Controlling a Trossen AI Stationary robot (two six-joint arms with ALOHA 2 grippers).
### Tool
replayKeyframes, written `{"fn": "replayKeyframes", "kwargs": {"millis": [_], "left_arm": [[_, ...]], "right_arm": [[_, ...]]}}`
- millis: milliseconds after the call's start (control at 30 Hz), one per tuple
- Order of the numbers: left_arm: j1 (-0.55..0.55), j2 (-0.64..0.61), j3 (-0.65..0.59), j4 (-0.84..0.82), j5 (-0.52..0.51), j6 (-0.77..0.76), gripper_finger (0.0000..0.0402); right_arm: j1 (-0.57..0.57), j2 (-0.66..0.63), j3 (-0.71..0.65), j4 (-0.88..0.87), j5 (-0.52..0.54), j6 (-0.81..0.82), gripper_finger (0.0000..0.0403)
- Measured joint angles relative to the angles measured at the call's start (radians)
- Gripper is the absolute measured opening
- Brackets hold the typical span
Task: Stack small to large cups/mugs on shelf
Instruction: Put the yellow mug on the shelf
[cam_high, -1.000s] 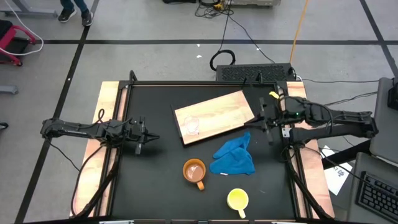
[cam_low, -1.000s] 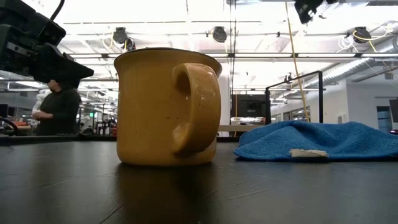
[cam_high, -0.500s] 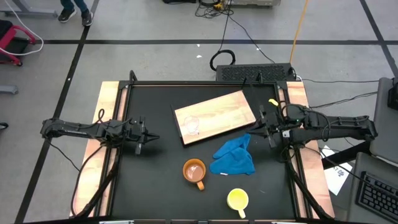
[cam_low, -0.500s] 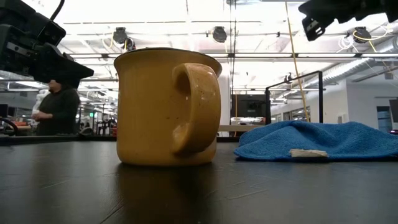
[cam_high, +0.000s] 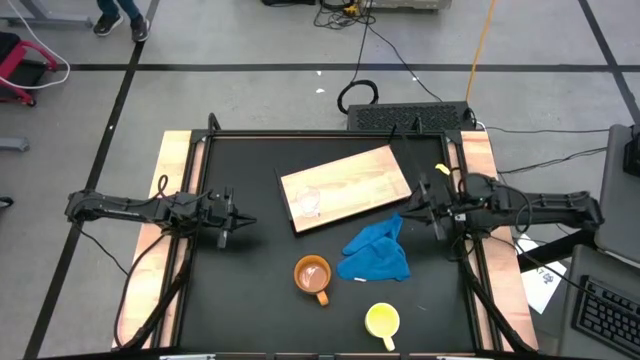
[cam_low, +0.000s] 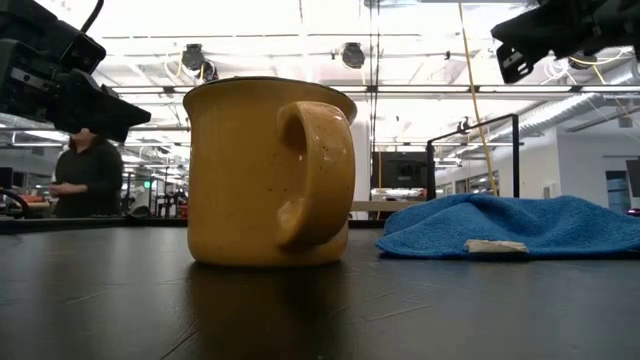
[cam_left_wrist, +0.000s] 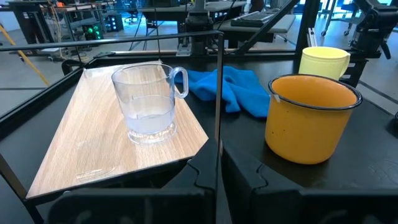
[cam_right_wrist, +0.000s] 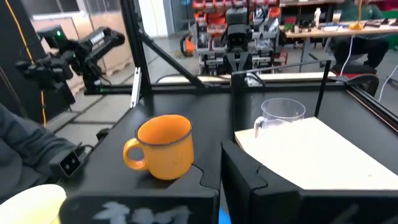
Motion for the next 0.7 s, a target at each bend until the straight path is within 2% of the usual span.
{"fn": "replayKeyframes", "kwargs": {"millis": [200, 333, 700], "left_arm": [[0.000, 0.000, 0.000, 0.000, 0.000, 0.000, 0.0024], [0.000, 0.000, 0.000, 0.000, 0.000, 0.000, 0.0024], [0.000, 0.000, 0.000, 0.000, 0.000, 0.000, 0.0024]], "right_arm": [[0.000, -0.041, -0.111, 0.144, 0.031, 0.032, 0.0000], [0.000, -0.069, -0.155, 0.142, 0.079, 0.038, 0.0000], [0.000, -0.145, -0.252, 0.143, 0.083, 0.032, 0.0000]]}}
